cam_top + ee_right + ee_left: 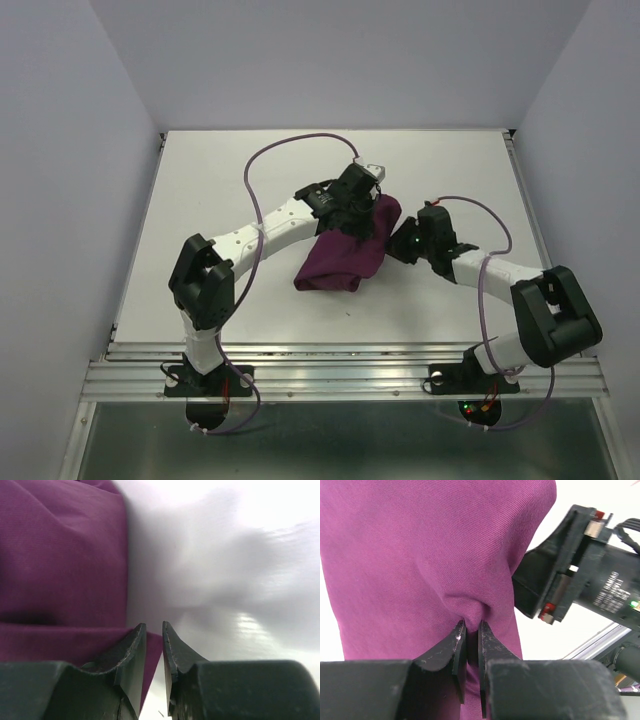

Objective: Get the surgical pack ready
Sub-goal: Pack the surgical kit at the center of the board.

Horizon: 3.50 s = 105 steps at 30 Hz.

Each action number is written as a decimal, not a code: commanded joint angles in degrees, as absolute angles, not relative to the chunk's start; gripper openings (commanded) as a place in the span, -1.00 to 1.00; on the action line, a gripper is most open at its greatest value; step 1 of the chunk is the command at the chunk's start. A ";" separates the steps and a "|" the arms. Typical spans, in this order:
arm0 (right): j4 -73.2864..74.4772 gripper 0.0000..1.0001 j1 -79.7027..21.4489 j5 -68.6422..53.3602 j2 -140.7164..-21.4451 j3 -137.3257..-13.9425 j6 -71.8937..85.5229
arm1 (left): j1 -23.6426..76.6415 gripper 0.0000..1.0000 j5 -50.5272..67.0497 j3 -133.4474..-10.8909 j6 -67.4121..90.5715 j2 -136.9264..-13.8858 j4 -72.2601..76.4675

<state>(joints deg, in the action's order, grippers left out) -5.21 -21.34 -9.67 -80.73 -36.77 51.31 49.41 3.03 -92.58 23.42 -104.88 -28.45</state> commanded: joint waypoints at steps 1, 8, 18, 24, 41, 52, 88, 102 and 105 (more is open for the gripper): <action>-14.58 -0.50 -20.92 -14.06 -83.84 -37.70 54.66 | 49.48 -1.00 5.01 -93.43 24.52 -99.58 -22.33; -19.51 -0.54 -20.92 -17.58 -89.12 -39.73 57.74 | 49.04 -1.00 4.83 -93.52 25.22 -99.40 -21.80; -20.74 -0.53 -20.92 -14.69 -88.25 -35.43 59.67 | 47.29 -1.00 3.17 -93.25 32.59 -103.18 -18.99; -20.13 -0.51 -20.92 -10.55 -87.18 -33.75 60.56 | 46.93 -1.00 3.08 -93.25 38.84 -107.83 -15.21; -14.33 -0.51 -20.92 -6.95 -88.07 -31.64 57.75 | 44.74 -1.00 2.55 -98.44 43.42 -120.40 -13.62; -6.52 -0.51 -20.39 -3.52 -76.41 -22.95 57.04 | 42.89 -1.00 2.64 -100.81 45.09 -125.51 -12.92; 7.03 -0.59 -20.39 0.62 -76.54 -49.13 45.53 | 45.00 -0.84 -5.89 -88.69 29.62 -104.07 -22.42; 0.70 -0.62 -24.69 -6.33 -79.55 -39.91 50.18 | 45.00 -0.71 -5.01 -87.62 28.21 -102.74 -23.73; 0.70 -0.61 -24.70 -7.82 -76.31 -38.06 50.54 | 45.44 -0.58 -4.13 -89.64 28.04 -103.79 -23.91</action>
